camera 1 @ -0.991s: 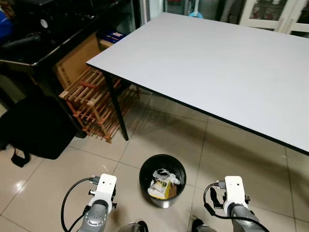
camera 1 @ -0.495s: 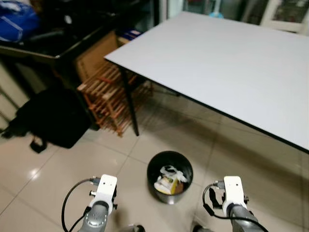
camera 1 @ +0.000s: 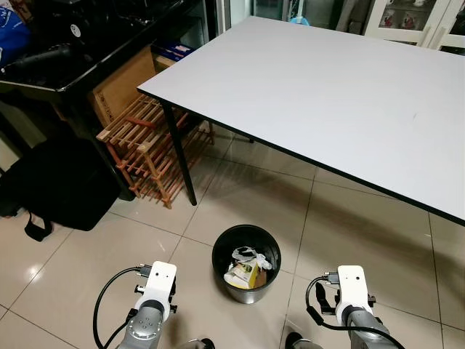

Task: Picking trash to rubbish bin

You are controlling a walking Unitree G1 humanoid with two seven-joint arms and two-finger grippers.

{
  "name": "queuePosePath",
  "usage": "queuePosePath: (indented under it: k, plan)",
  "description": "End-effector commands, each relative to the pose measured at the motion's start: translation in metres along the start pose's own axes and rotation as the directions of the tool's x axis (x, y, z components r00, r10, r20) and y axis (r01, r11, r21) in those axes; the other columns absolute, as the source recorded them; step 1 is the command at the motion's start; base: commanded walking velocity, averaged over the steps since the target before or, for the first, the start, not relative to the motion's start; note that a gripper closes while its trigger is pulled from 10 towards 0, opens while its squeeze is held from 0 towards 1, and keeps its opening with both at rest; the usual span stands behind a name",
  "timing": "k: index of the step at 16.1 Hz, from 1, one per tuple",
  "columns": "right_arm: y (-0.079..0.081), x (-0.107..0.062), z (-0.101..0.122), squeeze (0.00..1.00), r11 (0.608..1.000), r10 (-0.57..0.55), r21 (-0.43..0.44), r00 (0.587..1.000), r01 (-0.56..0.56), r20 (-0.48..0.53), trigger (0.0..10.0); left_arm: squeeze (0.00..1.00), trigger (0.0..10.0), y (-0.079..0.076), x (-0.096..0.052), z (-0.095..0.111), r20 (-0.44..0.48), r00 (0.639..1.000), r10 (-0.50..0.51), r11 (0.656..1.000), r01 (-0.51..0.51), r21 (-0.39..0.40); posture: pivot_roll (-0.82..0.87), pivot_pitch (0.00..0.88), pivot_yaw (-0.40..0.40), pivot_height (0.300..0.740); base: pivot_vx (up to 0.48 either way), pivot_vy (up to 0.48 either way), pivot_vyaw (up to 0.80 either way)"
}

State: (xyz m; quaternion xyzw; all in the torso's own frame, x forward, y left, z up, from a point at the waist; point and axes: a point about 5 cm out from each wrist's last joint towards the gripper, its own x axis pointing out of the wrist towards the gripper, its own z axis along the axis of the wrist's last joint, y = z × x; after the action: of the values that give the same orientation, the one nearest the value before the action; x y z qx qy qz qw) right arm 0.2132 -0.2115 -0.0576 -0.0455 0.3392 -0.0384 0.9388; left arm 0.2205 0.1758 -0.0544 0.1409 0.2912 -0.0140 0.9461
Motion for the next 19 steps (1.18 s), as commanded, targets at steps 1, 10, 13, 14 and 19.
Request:
queuePosePath:
  k: [1,10,13,14,19]
  plan:
    - [0.002,-0.001,-0.005,0.0,1.0,0.009,-0.002,1.0,-0.009,-0.022,10.0,0.0,10.0,0.004,-0.001,-0.003,-0.014,1.0,0.008,1.0,-0.008,-0.007,0.03,0.108,0.108,0.74,0.0,0.0,0.0]
    - [0.004,-0.008,-0.019,0.0,0.999,0.028,-0.014,0.999,-0.028,-0.034,10.0,0.0,10.0,0.003,-0.009,-0.016,-0.016,1.0,0.004,1.0,-0.004,-0.004,0.03,0.183,0.105,0.74,0.0,0.0,0.0]
    - [0.003,-0.011,-0.023,0.0,0.999,0.03,-0.018,0.999,-0.031,-0.032,10.0,0.0,10.0,0.003,-0.01,-0.017,-0.006,1.0,-0.006,1.0,0.006,0.001,0.03,0.218,0.105,0.74,0.0,0.0,0.0]
    - [0.002,-0.012,-0.026,0.0,0.999,0.031,-0.018,0.999,-0.031,-0.032,10.0,0.0,10.0,0.002,-0.011,-0.017,-0.001,1.0,-0.009,1.0,0.009,0.003,0.03,0.227,0.105,0.74,0.0,0.0,0.0]
    - [0.0,-0.016,-0.033,0.0,0.999,0.03,-0.019,0.999,-0.031,-0.04,10.0,0.0,10.0,0.002,-0.012,-0.017,0.009,1.0,-0.014,1.0,0.014,0.01,0.03,0.254,0.105,0.74,0.0,0.0,0.0]
